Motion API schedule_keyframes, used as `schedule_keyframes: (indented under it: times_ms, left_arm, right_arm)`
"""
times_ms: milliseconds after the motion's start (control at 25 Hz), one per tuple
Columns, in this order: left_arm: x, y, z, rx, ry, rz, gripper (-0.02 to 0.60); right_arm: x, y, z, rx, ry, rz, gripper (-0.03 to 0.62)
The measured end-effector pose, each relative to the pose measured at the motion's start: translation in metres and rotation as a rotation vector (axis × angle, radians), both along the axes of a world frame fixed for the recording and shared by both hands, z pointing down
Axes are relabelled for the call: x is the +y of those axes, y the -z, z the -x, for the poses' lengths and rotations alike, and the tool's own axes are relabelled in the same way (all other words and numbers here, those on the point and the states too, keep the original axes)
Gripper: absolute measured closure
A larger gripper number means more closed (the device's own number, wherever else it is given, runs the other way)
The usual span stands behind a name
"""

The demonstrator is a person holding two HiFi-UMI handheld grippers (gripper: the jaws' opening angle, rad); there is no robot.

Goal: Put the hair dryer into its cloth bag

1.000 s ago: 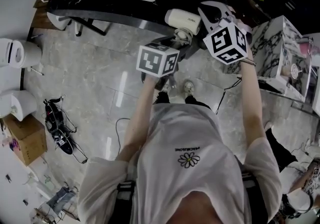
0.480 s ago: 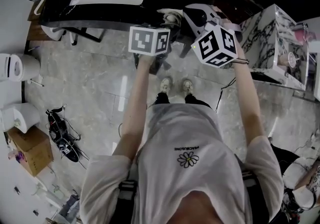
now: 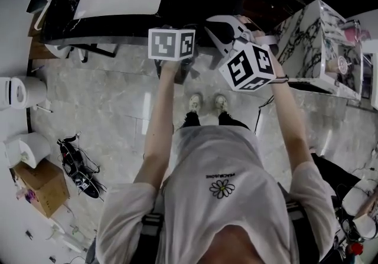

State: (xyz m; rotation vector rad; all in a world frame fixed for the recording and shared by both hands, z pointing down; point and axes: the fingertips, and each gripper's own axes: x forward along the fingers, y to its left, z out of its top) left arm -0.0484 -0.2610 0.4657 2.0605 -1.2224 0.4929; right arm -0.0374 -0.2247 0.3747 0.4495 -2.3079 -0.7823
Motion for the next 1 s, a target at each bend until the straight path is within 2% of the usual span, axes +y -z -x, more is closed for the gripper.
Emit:
schedule_keyframes:
  times_ms: [520, 720, 880, 1000]
  left_arm:
    - [-0.047, -0.004, -0.003, 0.014, 0.016, -0.005, 0.341]
    - [-0.06, -0.008, 0.001, -0.009, 0.026, -0.011, 0.341]
    - [-0.067, -0.016, 0.003, -0.012, 0.049, -0.01, 0.341]
    - [-0.07, -0.024, 0.004, -0.058, 0.052, -0.008, 0.339]
  right_arm:
    - [-0.003, -0.002, -0.001, -0.011, 0.014, 0.028, 0.576]
    - [-0.006, -0.007, 0.0, 0.001, 0.015, 0.03, 0.576]
    - [-0.005, -0.007, 0.001, -0.025, 0.021, 0.08, 0.576]
    - [-0.005, -0.011, 0.001, -0.023, 0.022, 0.099, 0.576]
